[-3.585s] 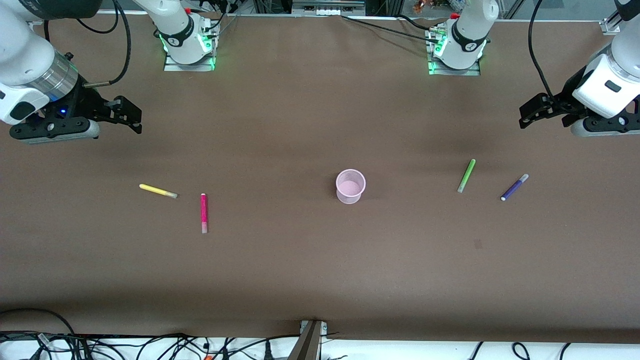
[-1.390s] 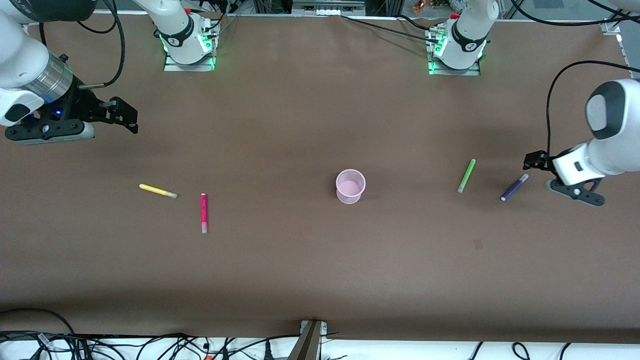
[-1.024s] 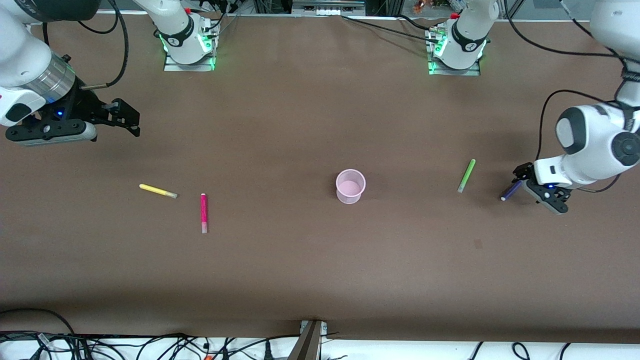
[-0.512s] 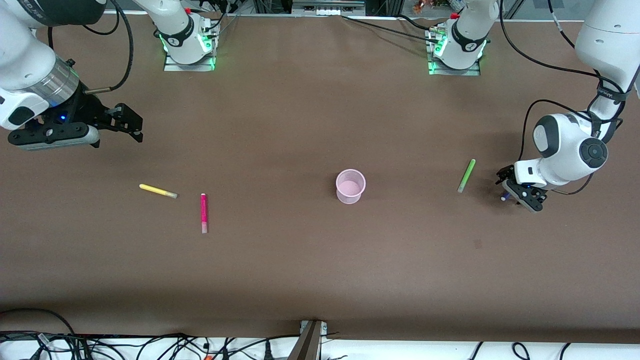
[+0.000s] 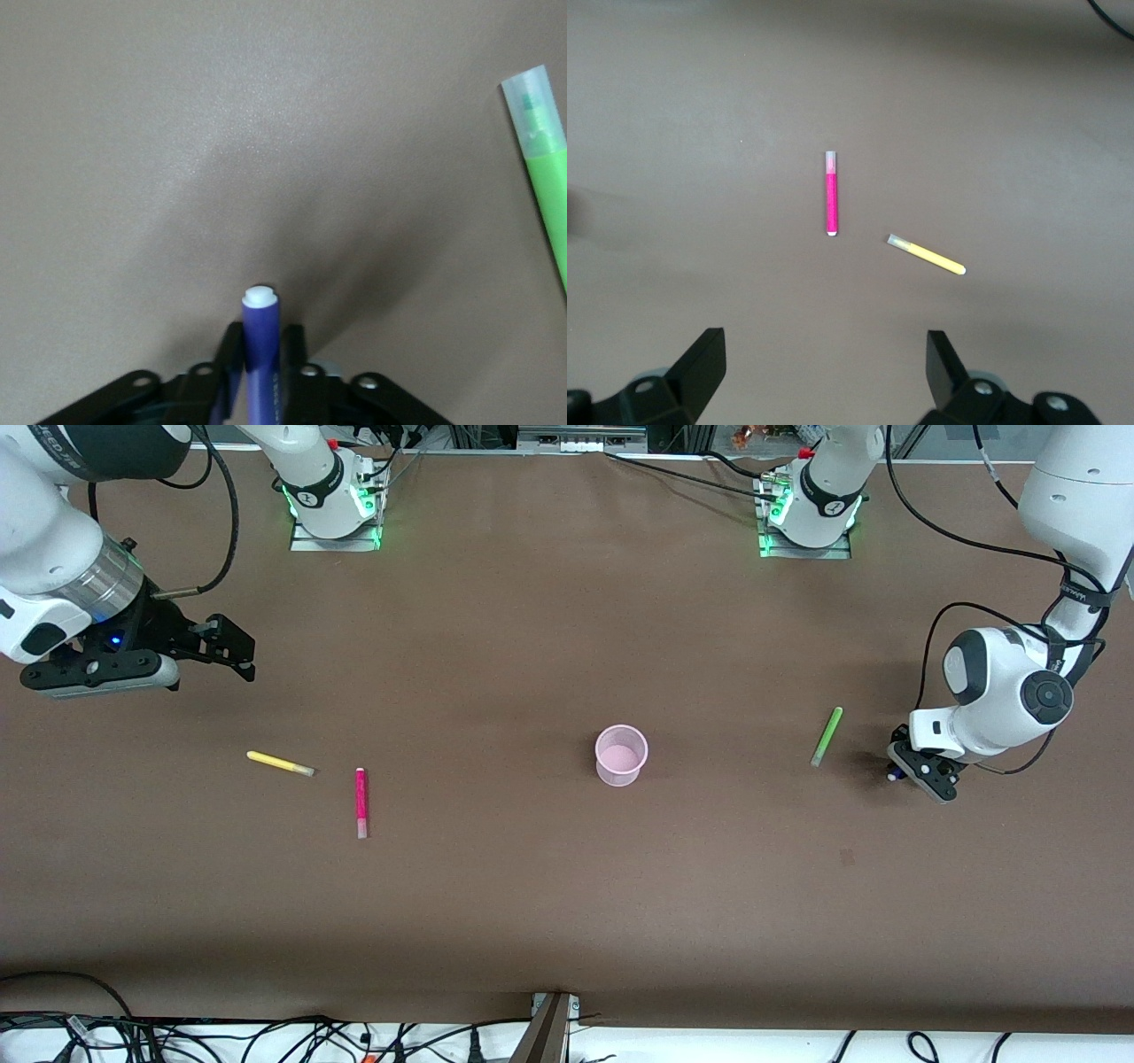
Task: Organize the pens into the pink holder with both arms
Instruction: 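Grasp the purple marker with the left gripper while the right gripper advances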
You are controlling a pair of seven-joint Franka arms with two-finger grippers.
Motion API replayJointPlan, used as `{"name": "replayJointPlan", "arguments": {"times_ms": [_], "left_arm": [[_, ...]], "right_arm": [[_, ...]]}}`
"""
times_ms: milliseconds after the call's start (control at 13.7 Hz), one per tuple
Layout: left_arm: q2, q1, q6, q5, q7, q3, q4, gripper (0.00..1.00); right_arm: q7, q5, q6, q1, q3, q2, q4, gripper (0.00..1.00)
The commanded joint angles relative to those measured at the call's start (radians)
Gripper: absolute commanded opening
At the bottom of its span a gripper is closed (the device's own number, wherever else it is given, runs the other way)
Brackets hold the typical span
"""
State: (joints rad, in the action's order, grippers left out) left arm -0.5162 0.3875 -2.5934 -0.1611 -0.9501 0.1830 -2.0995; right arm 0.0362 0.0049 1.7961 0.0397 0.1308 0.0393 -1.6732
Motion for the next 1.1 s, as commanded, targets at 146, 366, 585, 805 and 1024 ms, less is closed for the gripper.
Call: {"name": "replayJointPlan", "arguments": {"times_ms": [146,366,585,805,1024], "left_arm": [[-0.004,0.002,0.009,-0.025,-0.012,0.013,0.018,0.0],[0.022,0.014,0.181,-0.008,-0.01,0.085,0.109,0.0],[0.024,0.017,0.497,0.005,-0.027,0.166,0.33,0.0],[0.013,0.008,0.676,0.142,-0.041,0.184,0.46,0.0],[0.016,-0.004,0.677,0.256,-0.041,0.267,0.47,0.0]], "right_arm": [[-0.015,0.007,-0.004,0.008,0.0,0.01,0.02,1.0],[-0.013,0.007,-0.004,0.011,0.0,0.011,0.02,1.0],[-0.002,0.001,-0.004,0.017,0.0,0.017,0.018,1.0],[-0.002,0.015,0.003,0.008,-0.003,0.042,0.016,1.0],[-0.015,-0.009,-0.006,0.057,0.0,0.092,0.018,1.0]]}}
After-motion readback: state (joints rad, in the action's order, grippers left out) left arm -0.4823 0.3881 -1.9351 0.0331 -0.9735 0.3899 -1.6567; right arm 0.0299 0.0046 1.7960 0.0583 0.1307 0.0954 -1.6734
